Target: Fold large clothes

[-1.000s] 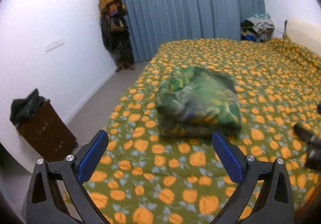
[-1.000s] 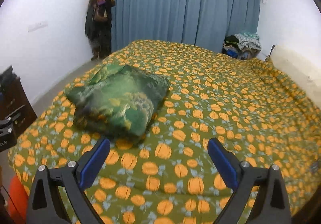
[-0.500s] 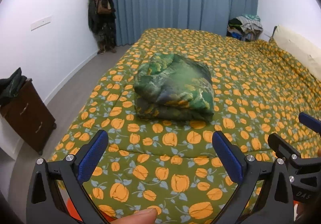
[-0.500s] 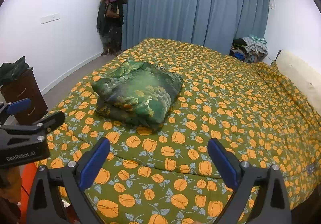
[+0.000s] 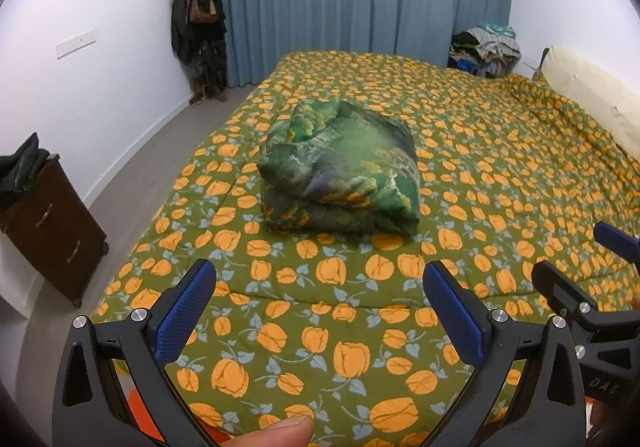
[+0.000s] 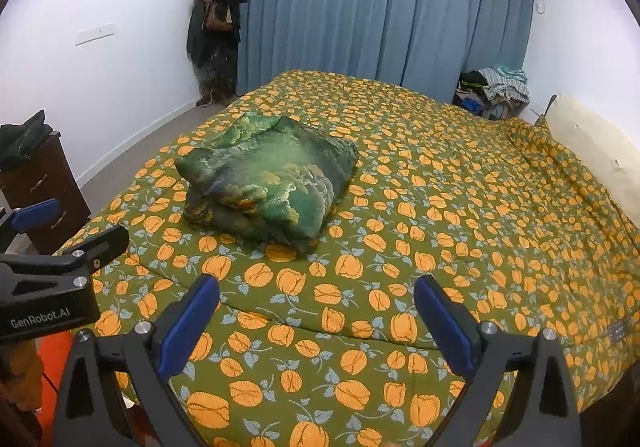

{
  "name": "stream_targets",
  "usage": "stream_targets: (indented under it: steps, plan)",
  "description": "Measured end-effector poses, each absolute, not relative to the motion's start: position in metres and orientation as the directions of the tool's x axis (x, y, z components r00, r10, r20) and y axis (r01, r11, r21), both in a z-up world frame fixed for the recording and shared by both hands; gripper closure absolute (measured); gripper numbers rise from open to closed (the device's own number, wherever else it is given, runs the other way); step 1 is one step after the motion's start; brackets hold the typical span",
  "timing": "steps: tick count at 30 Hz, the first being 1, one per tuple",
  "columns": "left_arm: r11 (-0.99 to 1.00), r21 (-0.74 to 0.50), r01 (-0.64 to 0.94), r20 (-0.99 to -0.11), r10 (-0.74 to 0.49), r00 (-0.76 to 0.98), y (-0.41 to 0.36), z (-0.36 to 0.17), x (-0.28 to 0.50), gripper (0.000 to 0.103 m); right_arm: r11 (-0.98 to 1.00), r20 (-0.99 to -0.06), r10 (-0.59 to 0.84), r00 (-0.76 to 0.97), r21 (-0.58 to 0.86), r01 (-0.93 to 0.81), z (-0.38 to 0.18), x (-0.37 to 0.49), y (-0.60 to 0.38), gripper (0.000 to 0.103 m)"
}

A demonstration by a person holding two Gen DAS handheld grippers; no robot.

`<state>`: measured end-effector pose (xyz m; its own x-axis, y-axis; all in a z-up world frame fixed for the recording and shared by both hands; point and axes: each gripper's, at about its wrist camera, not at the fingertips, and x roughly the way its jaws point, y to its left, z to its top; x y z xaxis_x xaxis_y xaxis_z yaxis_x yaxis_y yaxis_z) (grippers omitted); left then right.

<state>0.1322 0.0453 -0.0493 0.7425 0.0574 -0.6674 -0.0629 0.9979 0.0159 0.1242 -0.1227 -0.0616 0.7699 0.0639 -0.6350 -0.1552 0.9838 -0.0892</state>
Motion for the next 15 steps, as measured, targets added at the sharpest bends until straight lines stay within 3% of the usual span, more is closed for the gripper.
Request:
stream_targets:
  steps: [10, 15]
  plan:
    - [0.997, 0.04, -0.068, -0.635, 0.078, 0.768, 0.0438, -0.0391, 0.1254, 0.0, 0.985, -0.623, 0.057, 0.78, -0.093, -0.146, -0.0561, 0.1224, -0.1243, 0.004]
    - [0.995, 0.068, -0.077, -0.632, 0.103, 0.768, 0.0422, -0.0384, 0.124, 0.0, 0.978, -0.607, 0.0, 0.795, -0.167, -0.128, -0.056, 0.1193, -0.1183, 0.004]
